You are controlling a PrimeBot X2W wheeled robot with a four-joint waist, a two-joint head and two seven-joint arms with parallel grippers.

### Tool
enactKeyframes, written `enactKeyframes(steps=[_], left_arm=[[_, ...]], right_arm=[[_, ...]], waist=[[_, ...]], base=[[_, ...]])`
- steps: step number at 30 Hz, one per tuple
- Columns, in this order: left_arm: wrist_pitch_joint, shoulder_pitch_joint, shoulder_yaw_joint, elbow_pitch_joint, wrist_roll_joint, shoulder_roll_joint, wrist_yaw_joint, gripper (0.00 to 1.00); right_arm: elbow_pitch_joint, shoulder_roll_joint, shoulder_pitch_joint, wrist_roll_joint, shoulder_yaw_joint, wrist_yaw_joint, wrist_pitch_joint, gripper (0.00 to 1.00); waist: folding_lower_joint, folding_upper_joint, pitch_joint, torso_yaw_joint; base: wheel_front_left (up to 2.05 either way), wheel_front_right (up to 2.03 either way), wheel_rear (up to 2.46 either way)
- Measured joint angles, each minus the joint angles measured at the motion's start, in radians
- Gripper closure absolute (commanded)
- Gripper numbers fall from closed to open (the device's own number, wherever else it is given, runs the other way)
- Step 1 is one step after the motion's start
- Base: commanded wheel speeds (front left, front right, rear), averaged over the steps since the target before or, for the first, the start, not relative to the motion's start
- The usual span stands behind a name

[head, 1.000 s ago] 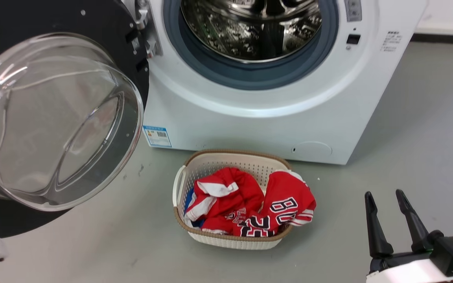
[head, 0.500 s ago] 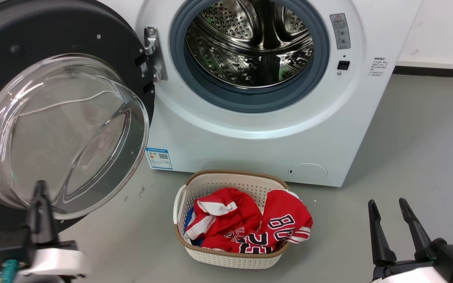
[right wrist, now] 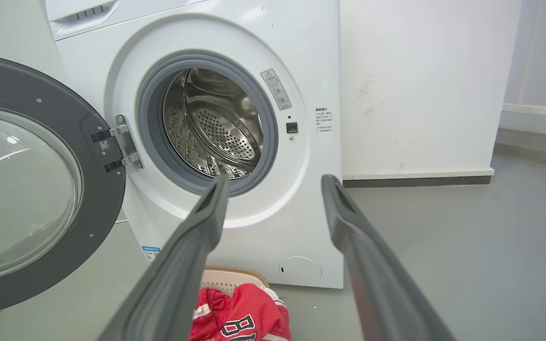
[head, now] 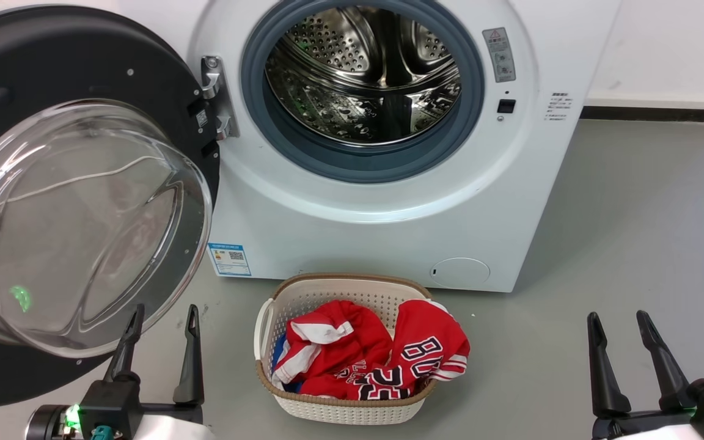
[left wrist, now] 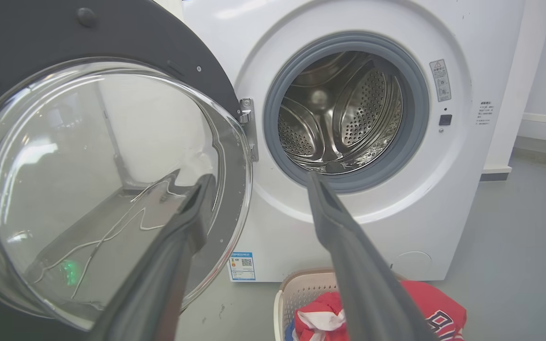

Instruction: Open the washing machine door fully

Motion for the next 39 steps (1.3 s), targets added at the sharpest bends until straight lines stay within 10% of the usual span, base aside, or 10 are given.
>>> enactKeyframes(steps=[23, 24, 39], left_arm=[[0.000, 0.057, -0.048, 0.027, -0.017, -0.003, 0.081, 0.00], [0.000, 0.057, -0.049, 0.031, -0.017, -0.003, 0.081, 1.00], [0.055, 0.052, -0.037, 0.109, -0.227, -0.005, 0.064, 1.00]], right_arm=[[-0.037, 0.000, 0.041, 0.002, -0.005, 0.000, 0.000, 0.00], [-0.034, 0.000, 0.041, 0.001, -0.005, 0.000, 0.000, 1.00], [0.047, -0.004, 0.030, 0.204, 0.003, 0.000, 0.039, 1.00]], waist=[[0.0000, 0.0000, -0.009, -0.036], [0.0000, 0.0000, -0.008, -0.036], [0.0000, 0.0000, -0.005, -0.037]], base=[[0.00, 0.00, 0.00], [0.00, 0.00, 0.00], [0.00, 0.00, 0.00]])
